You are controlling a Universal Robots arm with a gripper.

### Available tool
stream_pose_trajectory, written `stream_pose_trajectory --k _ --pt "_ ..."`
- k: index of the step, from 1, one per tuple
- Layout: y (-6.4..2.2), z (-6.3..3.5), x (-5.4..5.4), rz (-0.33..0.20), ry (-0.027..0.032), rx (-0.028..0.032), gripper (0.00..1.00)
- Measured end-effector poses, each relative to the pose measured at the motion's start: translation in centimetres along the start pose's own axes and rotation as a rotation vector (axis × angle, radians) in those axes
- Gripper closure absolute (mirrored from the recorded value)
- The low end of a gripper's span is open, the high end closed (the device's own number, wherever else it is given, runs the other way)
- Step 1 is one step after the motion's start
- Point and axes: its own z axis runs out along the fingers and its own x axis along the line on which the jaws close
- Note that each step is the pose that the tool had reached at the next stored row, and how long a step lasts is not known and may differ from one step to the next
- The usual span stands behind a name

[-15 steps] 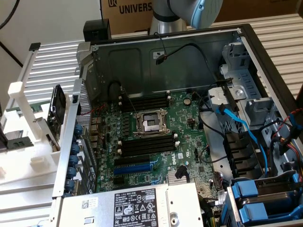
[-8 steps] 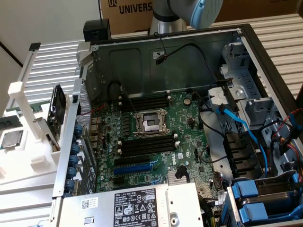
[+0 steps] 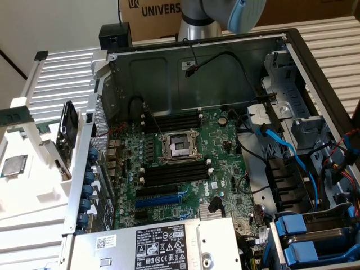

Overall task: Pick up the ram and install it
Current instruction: 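Pick up the ram and move it above insertion slot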

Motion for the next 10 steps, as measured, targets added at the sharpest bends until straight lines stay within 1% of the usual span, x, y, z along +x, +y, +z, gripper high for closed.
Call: stream_pose_trajectory --k 7,8,10 --pt "-3.08 -1.0 0.1 0.0 -0.0004 -0.0077 0.87" --pt "-4.36 -1.57 0.2 0.0 -0.0006 -0.0096 0.87" --pt "-5.19 -1.99 0.2 0.0 -0.0007 -0.0108 0.87"
